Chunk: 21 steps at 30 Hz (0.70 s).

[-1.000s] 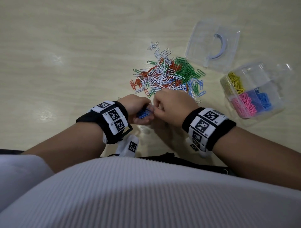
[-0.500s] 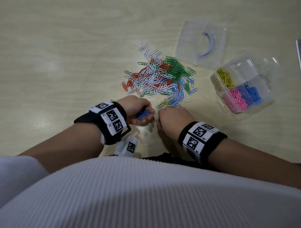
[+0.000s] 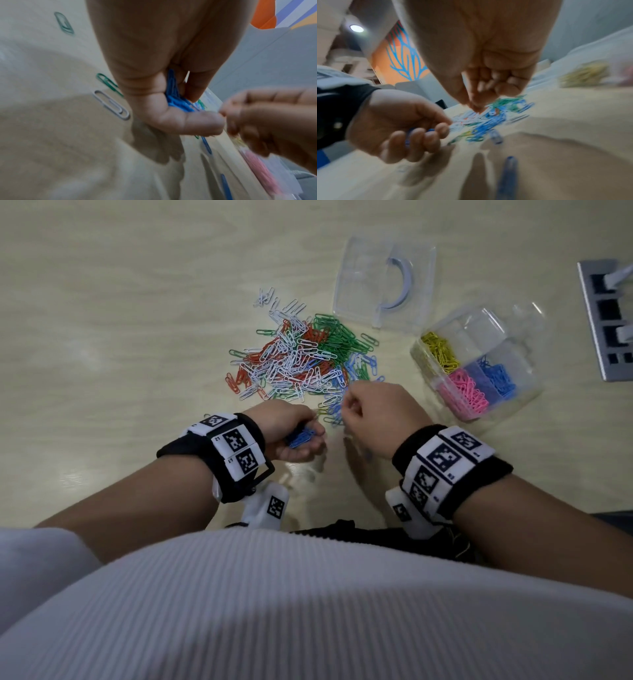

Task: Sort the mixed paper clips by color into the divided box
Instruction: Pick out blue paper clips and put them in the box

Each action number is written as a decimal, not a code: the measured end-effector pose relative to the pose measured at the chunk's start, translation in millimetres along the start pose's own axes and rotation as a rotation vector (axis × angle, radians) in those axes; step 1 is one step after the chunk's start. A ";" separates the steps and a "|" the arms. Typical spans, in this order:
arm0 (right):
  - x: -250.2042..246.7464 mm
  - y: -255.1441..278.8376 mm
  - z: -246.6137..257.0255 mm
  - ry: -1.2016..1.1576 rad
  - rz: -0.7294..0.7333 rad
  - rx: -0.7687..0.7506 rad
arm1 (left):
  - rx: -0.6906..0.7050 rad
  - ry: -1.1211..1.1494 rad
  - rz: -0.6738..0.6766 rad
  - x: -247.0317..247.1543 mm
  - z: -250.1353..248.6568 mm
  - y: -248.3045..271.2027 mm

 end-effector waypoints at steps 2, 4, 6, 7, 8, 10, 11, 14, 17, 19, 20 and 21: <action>12.0 3.1 -22.8 0.177 0.148 0.106 | -0.003 0.025 -0.014 0.7 0.8 -1.2; 26.0 8.1 -28.9 0.259 0.252 0.121 | 0.009 0.025 -0.029 2.1 0.1 0.1; 32.4 8.5 -26.3 0.256 0.236 0.094 | 0.018 0.013 -0.034 3.6 -1.1 1.6; 33.6 7.5 -24.1 0.257 0.213 0.083 | 0.022 0.004 -0.036 4.2 -1.7 1.9; 34.2 6.7 -22.4 0.254 0.193 0.077 | 0.026 -0.008 -0.039 4.5 -2.5 2.0; 36.4 7.0 -20.8 0.245 0.175 0.079 | 0.025 -0.026 -0.043 5.8 -3.1 2.2; 37.1 7.9 -19.3 0.243 0.167 0.076 | 0.023 -0.033 -0.043 6.8 -3.4 2.3; 38.3 10.6 -12.1 0.232 0.141 0.045 | 0.019 -0.052 -0.044 10.1 -4.3 2.7; 30.9 10.9 -12.9 0.166 0.105 0.055 | 0.027 -0.050 -0.046 10.9 -6.1 3.1; 23.5 11.2 -21.1 0.159 0.117 0.112 | 0.025 -0.045 -0.051 9.1 -5.5 2.4; 23.1 12.5 -25.5 0.190 0.157 0.141 | 0.022 -0.044 -0.052 8.1 -4.5 2.3; 25.4 13.6 -29.8 0.224 0.200 0.165 | 0.019 -0.042 -0.054 7.2 -3.5 2.1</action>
Point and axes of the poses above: each hand's wrist, its own y-axis away from the middle knuckle, its own x-axis out of the palm, z = x × y, the point moved 9 cm from there along -y, towards the middle knuckle, and after that the axes turned 4 degrees about z, right-handed, at the moved point
